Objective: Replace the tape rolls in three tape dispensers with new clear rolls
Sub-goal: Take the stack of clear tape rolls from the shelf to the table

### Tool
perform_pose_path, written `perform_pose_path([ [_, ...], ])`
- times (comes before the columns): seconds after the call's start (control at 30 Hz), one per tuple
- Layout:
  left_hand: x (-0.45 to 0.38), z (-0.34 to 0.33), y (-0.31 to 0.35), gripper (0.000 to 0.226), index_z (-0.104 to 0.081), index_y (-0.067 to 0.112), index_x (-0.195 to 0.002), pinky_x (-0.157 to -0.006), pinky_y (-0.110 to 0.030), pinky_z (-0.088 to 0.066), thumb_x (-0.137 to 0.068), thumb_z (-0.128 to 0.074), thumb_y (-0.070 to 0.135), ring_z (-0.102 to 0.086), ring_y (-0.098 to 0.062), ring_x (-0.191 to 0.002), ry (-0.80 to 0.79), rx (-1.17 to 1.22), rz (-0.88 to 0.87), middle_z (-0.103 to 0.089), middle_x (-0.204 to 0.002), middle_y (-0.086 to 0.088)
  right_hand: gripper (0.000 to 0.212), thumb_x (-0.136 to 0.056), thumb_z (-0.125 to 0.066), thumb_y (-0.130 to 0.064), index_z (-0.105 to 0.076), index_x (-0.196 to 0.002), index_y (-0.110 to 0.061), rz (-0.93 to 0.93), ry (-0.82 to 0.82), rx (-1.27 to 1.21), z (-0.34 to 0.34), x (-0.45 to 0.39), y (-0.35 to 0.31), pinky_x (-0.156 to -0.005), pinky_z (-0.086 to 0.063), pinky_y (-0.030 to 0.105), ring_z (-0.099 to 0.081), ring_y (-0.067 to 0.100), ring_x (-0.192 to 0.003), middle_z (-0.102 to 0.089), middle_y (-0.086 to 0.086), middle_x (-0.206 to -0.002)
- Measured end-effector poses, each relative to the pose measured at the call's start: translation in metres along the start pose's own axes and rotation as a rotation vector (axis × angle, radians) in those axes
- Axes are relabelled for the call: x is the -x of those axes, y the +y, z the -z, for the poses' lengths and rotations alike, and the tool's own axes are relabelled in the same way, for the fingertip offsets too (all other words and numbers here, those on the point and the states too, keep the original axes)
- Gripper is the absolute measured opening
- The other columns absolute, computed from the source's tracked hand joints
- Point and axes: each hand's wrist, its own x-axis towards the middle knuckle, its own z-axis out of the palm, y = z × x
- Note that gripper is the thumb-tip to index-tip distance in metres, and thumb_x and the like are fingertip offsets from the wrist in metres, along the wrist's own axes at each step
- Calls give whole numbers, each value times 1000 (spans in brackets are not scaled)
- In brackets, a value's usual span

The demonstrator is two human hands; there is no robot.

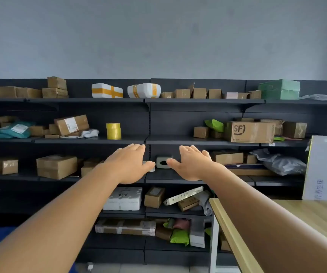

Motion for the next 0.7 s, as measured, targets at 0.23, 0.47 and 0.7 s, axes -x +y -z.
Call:
perform_pose_path([
  [0.23,-47,-38,-31,69,-12,13,-150,-113,-36,-21,-96,-32,51,-18,-17,-144,-59,-40,34,-20,-157,-3,62,-93,-32,-58,-41,-129,-9,43,-23,22,-39,-60,1,-108,-21,44,-32,25,-132,-46,6,-135],
  [0.47,-136,-74,-81,67,-17,15,-148,-109,-37,-26,-94,-33,52,-27,-20,-139,-49,-52,86,-28,-153,-2,61,-93,-33,-56,-39,-132,-9,118,-18,1,-76,-171,-2,-109,-19,44,-31,25,-132,-46,4,-134],
  [0.7,-215,-95,-137,72,-10,16,-150,-114,-39,-20,-94,-33,54,-16,-20,-145,-58,-68,181,-16,-159,-2,69,-94,-32,-57,-30,-142,-8,190,-38,-2,-104,-281,-15,-114,-17,47,-24,26,-140,-38,8,-146],
])
